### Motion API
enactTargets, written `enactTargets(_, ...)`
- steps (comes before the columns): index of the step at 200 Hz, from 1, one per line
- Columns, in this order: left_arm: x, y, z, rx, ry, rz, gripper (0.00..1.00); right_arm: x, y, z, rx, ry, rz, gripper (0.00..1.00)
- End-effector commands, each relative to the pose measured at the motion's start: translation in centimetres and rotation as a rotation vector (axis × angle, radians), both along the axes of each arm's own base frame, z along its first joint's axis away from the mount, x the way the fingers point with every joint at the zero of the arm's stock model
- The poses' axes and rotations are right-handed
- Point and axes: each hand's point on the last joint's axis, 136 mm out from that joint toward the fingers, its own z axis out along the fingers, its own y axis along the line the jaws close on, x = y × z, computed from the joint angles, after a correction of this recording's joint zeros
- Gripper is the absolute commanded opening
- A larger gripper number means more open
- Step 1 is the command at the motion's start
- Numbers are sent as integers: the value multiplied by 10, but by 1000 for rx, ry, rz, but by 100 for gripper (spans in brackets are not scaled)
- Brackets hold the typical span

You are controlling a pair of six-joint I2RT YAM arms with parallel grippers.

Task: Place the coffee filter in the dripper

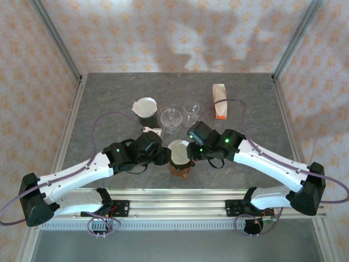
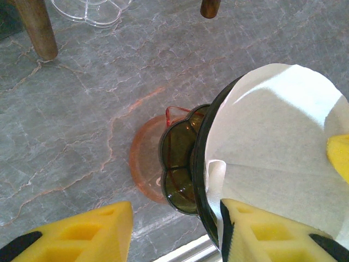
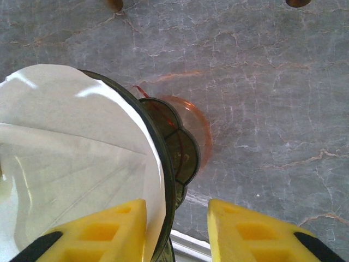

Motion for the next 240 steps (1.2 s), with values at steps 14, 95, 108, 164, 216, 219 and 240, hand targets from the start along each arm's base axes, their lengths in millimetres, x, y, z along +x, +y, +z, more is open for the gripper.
enactTargets(14, -1, 3, -9, 24, 13, 7, 46, 4, -6, 5, -2, -34, -20, 40)
enactTargets(95, 0, 3, -5, 26, 8, 7, 50, 7, 2, 6, -11, -27, 7, 33)
enactTargets(108, 1, 3, 3, 16, -7, 5, 56, 7, 1, 6, -13, -27, 6, 31)
enactTargets(164, 12, 1, 39, -85, -88, 22, 79, 7, 1, 3, -27, -27, 13, 27)
enactTargets(216, 12, -14, 17, -22, -5, -30, 72, 7, 2, 2, -28, -23, 14, 27)
enactTargets(219, 12, -14, 17, -19, -2, -31, 71, 8, 2, 2, -27, -23, 13, 27)
enactTargets(240, 10, -9, 16, -5, 3, -26, 65, 7, 2, 2, -25, -21, 12, 27)
